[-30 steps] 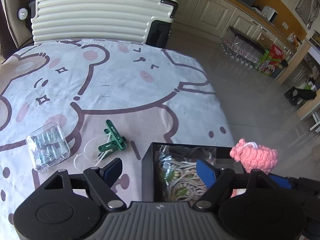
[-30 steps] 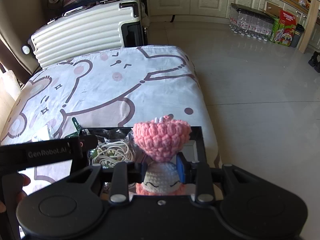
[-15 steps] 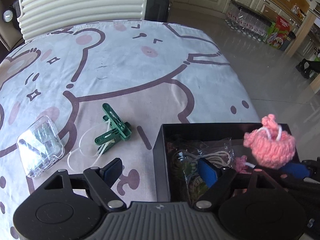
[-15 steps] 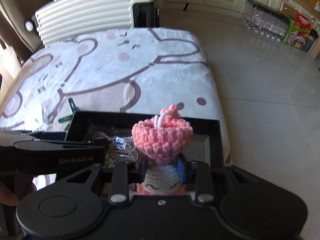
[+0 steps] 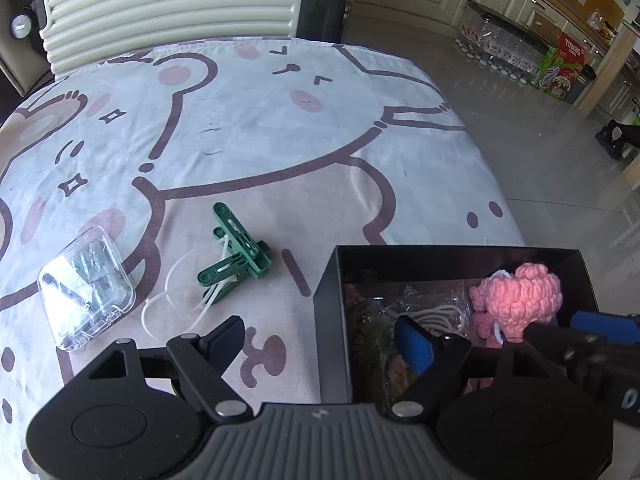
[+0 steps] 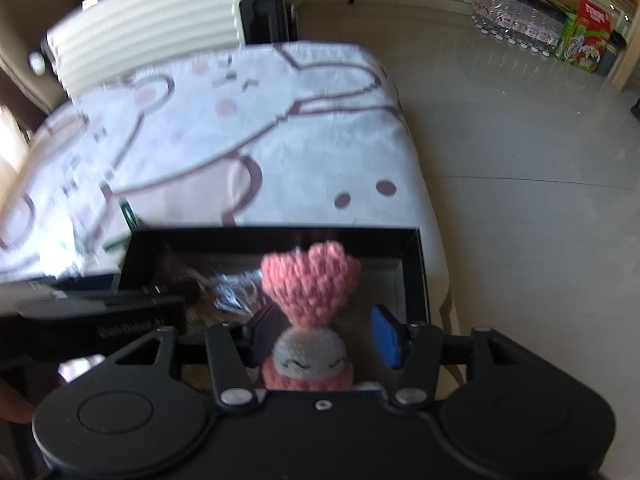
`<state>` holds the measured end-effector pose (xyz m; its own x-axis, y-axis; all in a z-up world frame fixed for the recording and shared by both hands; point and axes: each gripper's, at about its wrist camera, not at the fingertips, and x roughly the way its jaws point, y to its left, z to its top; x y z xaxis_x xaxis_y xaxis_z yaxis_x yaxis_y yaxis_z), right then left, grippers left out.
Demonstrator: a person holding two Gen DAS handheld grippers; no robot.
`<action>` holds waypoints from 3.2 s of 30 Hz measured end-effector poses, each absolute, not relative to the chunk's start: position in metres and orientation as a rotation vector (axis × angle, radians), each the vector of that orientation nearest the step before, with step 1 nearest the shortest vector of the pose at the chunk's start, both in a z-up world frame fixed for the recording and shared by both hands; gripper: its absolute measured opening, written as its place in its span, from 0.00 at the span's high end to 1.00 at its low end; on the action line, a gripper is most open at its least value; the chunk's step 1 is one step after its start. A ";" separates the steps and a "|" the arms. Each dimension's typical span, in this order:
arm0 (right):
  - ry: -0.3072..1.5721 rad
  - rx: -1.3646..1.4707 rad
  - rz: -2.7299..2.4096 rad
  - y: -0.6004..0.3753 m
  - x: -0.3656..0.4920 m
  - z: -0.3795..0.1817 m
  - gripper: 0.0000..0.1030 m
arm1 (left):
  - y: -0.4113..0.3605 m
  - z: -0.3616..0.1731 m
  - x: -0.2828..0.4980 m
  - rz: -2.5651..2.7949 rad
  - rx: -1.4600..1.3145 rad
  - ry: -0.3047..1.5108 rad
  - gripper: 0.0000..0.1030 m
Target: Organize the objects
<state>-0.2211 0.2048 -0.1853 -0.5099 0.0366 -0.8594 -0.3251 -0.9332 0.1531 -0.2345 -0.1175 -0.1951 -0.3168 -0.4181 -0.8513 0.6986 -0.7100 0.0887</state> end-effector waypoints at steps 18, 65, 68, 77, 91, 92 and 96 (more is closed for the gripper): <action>0.436 -1.481 2.472 0.203 -0.227 -0.192 0.84 | -0.111 -0.186 -0.237 -2.104 1.214 0.361 0.20; 0.587 -1.047 2.389 0.190 -0.128 -0.100 0.75 | -0.027 -0.076 -0.174 -2.186 1.078 0.189 0.21; 0.575 -1.034 2.381 0.189 -0.122 -0.098 0.74 | -0.024 -0.073 -0.169 -2.189 1.069 0.174 0.20; 0.532 -0.989 2.377 0.179 -0.107 -0.090 0.67 | -0.014 -0.067 -0.160 -2.217 1.037 0.162 0.17; 0.424 -0.921 2.336 0.172 -0.093 -0.079 0.20 | -0.006 -0.061 -0.152 -2.225 0.995 0.137 0.01; 0.416 -0.917 2.328 0.171 -0.092 -0.079 0.18 | -0.006 -0.061 -0.152 -2.224 0.994 0.134 0.01; 0.410 -0.903 2.302 0.174 -0.091 -0.080 0.07 | -0.007 -0.062 -0.152 -2.214 0.995 0.118 0.00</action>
<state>-0.0910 0.1736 -0.0797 -0.5707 0.4386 -0.6942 -0.6514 -0.7566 0.0574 -0.1520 -0.0067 -0.0617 -0.4627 -0.5601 -0.6872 0.6302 -0.7530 0.1894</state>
